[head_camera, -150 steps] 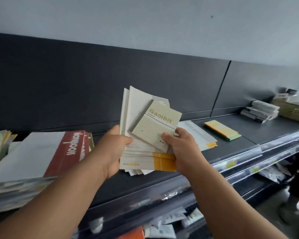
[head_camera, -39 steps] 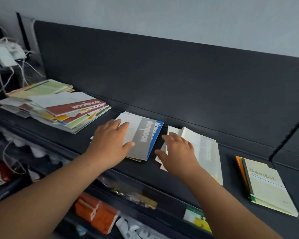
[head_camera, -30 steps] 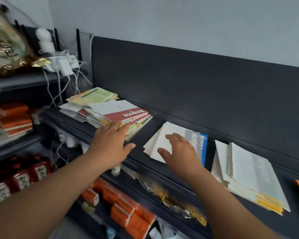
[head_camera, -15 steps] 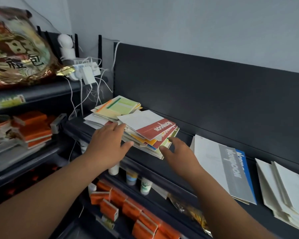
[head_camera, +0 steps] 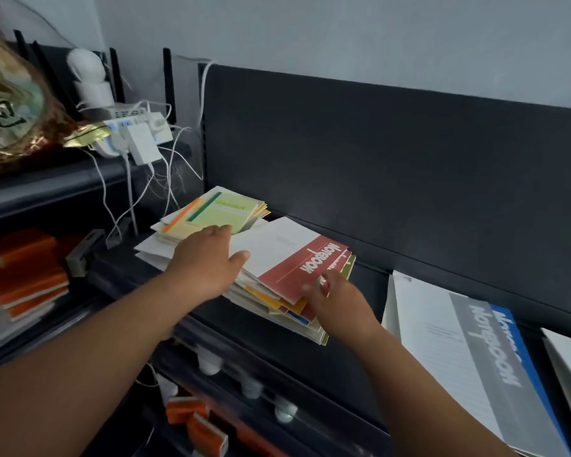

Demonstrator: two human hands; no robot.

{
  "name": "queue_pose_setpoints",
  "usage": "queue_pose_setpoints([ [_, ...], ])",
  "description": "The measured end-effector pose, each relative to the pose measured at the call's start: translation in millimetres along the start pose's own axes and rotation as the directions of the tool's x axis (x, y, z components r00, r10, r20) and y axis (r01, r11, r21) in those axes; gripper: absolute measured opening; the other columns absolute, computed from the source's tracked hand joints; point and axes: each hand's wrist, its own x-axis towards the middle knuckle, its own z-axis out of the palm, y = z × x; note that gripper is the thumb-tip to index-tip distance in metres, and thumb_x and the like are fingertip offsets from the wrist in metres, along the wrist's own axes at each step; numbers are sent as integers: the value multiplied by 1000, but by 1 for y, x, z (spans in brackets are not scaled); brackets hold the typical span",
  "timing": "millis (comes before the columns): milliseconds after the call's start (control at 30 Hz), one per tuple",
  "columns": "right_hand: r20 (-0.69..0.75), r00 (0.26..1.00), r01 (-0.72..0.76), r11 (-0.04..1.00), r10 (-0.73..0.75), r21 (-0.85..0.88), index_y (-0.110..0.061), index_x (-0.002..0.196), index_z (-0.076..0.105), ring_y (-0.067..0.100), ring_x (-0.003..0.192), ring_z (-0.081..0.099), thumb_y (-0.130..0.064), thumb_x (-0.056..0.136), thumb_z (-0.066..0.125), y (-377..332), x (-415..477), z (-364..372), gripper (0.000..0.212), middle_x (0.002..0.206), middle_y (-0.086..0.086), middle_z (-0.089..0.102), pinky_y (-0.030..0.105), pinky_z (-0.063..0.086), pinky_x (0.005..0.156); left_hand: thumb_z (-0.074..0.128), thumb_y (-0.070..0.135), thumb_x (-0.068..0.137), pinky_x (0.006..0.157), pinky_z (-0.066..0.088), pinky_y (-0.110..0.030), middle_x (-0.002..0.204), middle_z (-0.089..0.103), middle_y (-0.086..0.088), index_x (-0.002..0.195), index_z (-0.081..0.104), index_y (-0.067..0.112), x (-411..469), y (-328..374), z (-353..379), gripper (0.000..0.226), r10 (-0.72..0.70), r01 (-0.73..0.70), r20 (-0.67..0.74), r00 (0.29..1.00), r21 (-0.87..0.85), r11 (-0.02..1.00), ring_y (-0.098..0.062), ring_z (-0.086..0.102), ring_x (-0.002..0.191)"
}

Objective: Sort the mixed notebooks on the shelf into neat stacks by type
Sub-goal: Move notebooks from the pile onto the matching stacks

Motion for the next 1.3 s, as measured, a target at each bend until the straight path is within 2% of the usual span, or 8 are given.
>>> queue_pose_setpoints([
  [200, -4, 997, -78, 996, 78, -33, -23, 128, 45, 22, 107, 60, -50, 97, 45, -10, 10, 12, 42, 121, -2, 61, 40, 54, 89, 39, 53, 95, 91, 46, -43, 122, 56, -8, 132, 44, 14, 36, -6, 10, 54, -10, 4, 158, 987, 41, 999, -28, 53, 110],
  [300, -29, 990, -141, 990, 141, -4, -21, 128, 46, 19, 101, 62, -49, 97, 45, -13, 9, 15, 41, 116, -3, 59, 33, 55, 82, 44, 53, 93, 87, 49, -42, 116, 56, -5, 128, 46, 16, 37, -5, 16, 52, 47, -51, 155, 987, 25, 998, -25, 53, 105],
  [533, -119, 959, -229, 949, 259, 217, -20, 137, 42, 13, 100, 61, -30, 97, 56, -25, 4, 19, 43, 127, -3, 58, 29, 56, 85, 53, 36, 92, 77, 52, -38, 91, 56, -1, 109, 51, 10, 49, -8, 7, 32, -3, 78, 296, 955, -244, 967, -21, 58, 84],
  [667, -166, 932, -259, 913, 322, 316, -17, 137, 42, 14, 96, 60, -20, 93, 63, -26, 1, 25, 48, 106, -8, 52, 33, 57, 88, 62, 19, 91, 60, 57, -29, 101, 64, -9, 112, 55, 6, 49, -2, 9, 25, -28, 384, 491, 871, -644, 662, -23, 65, 78],
  [800, -175, 917, -263, 874, 357, 408, -17, 134, 45, 13, 97, 64, -18, 90, 68, -25, -1, 29, 50, 111, -7, 59, 24, 56, 75, 61, 12, 91, 38, 40, -19, 94, 68, -12, 109, 57, 7, 51, -3, 14, 20, 4, 517, 598, 801, -695, 499, -20, 63, 66],
  [967, -230, 894, -227, 830, 385, 509, -20, 125, 51, 15, 99, 70, -19, 90, 68, -23, -1, 28, 39, 117, -2, 68, 37, 60, 84, 51, -4, 93, 60, 52, -36, 99, 65, -14, 113, 53, 5, 52, -7, 13, 23, 107, 581, 646, 756, -736, 348, -26, 62, 84],
  [1167, -209, 840, -181, 621, 501, 762, -10, 120, 56, 20, 93, 72, -15, 96, 60, -26, -7, 17, 24, 109, 1, 72, 43, 58, 89, 46, -9, 94, 66, 54, -42, 115, 64, -14, 121, 54, 11, 50, -5, 9, 34, 207, 538, 586, 783, -806, 246, -31, 62, 99],
  [1300, -235, 818, -203, 647, 525, 735, -13, 118, 56, 21, 97, 69, -20, 97, 60, -22, -13, 9, 22, 113, 1, 70, 47, 55, 93, 51, -7, 93, 74, 56, -46, 116, 66, -12, 119, 53, 16, 46, 3, 6, 35, 275, 513, 543, 794, -840, 176, -34, 63, 104],
])
